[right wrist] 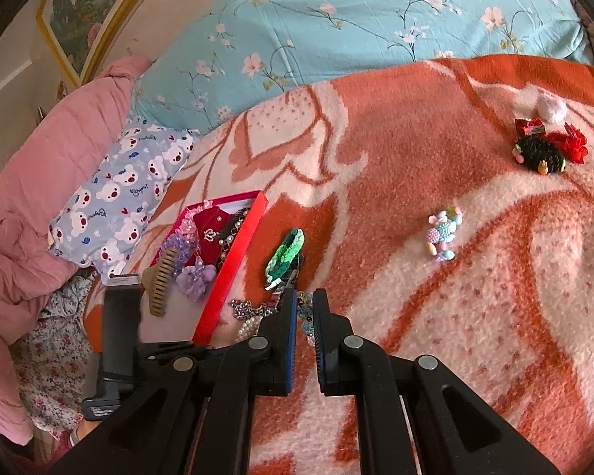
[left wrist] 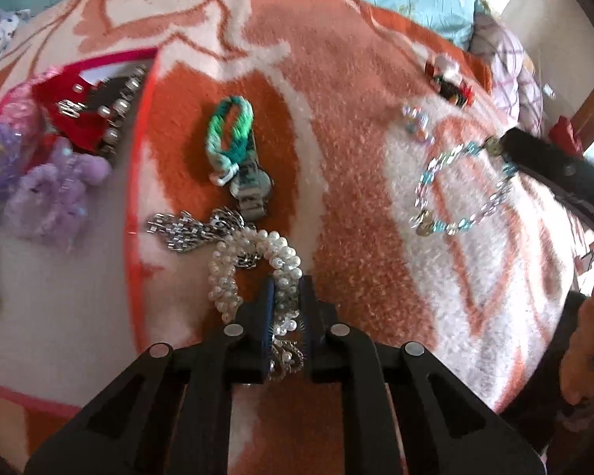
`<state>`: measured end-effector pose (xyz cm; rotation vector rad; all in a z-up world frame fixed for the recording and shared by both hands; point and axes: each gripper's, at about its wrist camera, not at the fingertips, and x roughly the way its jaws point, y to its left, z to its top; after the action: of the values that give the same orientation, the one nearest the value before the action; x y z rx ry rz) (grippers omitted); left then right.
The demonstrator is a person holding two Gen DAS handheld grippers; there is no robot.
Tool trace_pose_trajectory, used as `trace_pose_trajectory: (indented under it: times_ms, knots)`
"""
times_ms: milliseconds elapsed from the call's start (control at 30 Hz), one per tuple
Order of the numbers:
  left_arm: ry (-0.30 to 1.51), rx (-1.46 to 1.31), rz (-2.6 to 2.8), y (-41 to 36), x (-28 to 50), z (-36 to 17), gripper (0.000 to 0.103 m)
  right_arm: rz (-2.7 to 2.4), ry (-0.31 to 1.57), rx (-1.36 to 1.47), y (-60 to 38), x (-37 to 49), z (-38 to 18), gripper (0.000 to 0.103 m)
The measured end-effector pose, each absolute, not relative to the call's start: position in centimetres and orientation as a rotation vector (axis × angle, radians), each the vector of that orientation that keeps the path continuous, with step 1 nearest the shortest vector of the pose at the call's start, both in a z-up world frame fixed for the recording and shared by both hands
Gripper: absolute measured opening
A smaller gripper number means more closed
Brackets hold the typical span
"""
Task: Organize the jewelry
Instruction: 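Carry the pearl bracelet and beaded bracelet over the white box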
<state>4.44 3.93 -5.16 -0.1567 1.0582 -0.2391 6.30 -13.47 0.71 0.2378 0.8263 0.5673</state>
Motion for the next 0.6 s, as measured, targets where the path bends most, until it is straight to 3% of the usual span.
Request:
trace_pose_trajectory:
  times_ms: [333, 600]
  knots:
    - [0.905, -0.229, -0.167, 8.3, 1.1, 0.3, 0.009, 0.597, 0.813, 0.235, -12.2, 5.8, 1.7, 0.007]
    - [0.850, -0.283, -0.084, 12.2, -1.0, 1.6, 0.009, 0.657, 0.803, 0.204, -9.2, 5.2, 2.7, 0.007]
